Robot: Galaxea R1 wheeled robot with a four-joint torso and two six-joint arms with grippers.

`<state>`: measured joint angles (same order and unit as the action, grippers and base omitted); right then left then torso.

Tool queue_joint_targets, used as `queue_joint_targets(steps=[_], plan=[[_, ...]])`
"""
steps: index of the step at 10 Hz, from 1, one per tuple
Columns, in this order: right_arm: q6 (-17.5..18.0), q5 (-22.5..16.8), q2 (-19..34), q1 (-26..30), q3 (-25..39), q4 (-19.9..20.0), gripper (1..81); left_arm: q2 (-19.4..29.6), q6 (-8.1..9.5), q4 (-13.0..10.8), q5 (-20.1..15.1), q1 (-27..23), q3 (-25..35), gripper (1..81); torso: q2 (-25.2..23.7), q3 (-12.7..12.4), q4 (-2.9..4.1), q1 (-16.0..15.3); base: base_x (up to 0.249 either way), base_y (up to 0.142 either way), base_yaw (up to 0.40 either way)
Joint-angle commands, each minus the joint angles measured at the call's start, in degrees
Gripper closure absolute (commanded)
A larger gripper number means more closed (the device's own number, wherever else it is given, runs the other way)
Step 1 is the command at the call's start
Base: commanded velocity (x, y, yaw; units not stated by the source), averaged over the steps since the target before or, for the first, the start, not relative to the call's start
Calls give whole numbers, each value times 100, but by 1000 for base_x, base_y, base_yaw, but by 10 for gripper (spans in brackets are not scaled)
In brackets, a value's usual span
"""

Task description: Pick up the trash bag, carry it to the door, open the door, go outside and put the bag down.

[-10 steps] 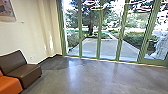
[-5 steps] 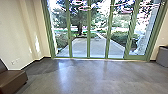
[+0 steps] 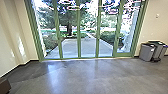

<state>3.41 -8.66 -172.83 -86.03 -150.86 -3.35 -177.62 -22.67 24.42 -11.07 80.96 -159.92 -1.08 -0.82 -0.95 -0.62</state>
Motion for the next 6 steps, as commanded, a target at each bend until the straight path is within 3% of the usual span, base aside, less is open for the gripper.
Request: queue_joint_targets(steps=[1,6], plan=[[-7,-330,-18,318,14,-34,10,-29,-35,-7,-396,-383,4,811,0,0,0,0,0,0,-306],[-7,-330,-26,327,-4,-34,10,-29,-35,-7,-387,-392,4,811,0,0,0,0,0,0,-306]])
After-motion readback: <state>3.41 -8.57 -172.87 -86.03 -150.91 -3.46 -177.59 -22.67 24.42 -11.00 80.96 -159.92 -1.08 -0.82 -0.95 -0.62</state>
